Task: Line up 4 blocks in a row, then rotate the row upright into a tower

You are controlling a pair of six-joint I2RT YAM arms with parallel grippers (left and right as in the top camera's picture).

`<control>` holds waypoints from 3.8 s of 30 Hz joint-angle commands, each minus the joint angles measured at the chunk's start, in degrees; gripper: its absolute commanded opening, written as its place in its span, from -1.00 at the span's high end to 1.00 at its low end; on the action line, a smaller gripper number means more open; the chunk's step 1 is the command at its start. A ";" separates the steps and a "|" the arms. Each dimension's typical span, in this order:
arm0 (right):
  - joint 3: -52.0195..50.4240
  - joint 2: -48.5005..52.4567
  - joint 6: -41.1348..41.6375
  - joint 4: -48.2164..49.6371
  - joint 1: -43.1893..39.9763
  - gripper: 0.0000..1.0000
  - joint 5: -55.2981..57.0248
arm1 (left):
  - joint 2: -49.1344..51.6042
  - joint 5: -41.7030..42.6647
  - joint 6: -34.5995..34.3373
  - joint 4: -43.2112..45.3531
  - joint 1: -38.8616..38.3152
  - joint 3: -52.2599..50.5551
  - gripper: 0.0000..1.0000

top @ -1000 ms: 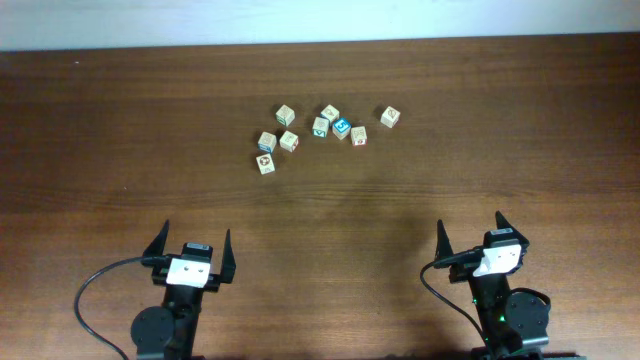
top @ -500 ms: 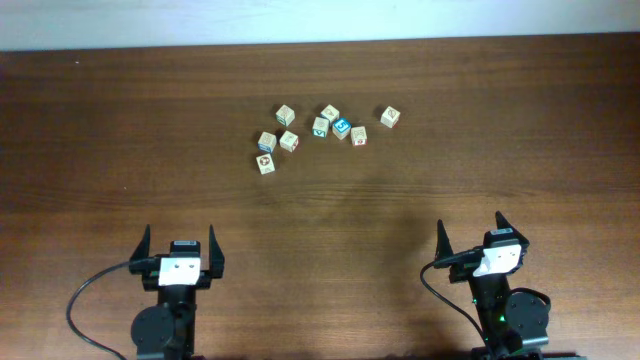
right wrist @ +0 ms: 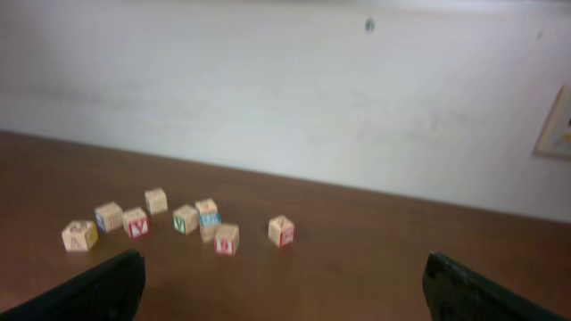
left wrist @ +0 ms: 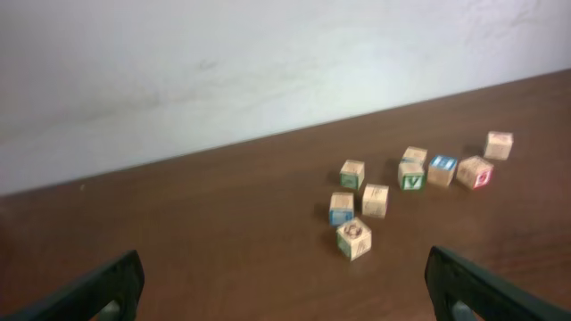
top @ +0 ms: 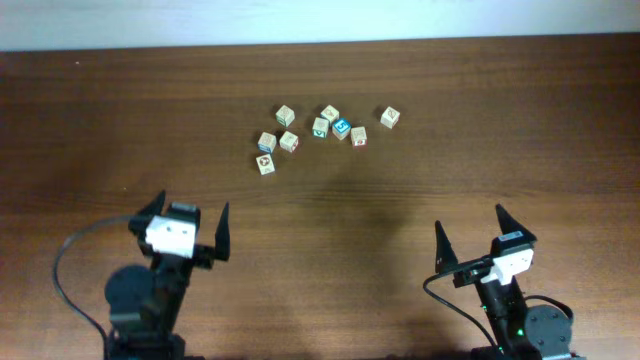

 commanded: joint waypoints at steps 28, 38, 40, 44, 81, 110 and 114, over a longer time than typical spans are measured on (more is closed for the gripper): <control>45.18 74.64 10.49 -14.99 0.66 -0.64 -17.49 | 54.40 12.50 -0.33 -25.75 -0.09 44.81 -0.98; 75.54 101.31 16.35 -22.21 14.32 -0.61 6.67 | 64.70 -6.36 -15.21 -39.54 -0.13 64.87 -0.98; 75.54 109.00 20.31 -17.68 16.17 -0.61 9.81 | 65.59 -6.34 -15.19 -40.30 -0.13 64.85 -0.98; 75.54 117.55 22.97 -13.55 16.94 -0.60 11.56 | 66.01 -6.34 -15.17 -40.83 -0.13 64.85 -0.98; 65.92 111.38 27.71 -35.10 20.20 -0.14 7.28 | 66.01 -6.34 -15.17 -41.00 -0.13 64.85 -0.98; 76.13 121.57 12.94 -3.39 17.57 0.52 6.10 | 66.01 -6.34 -15.17 -41.00 -0.13 64.85 -0.99; 76.13 110.09 17.46 -20.46 18.75 0.53 1.01 | 66.01 -6.34 -15.17 -41.00 -0.13 64.85 -0.98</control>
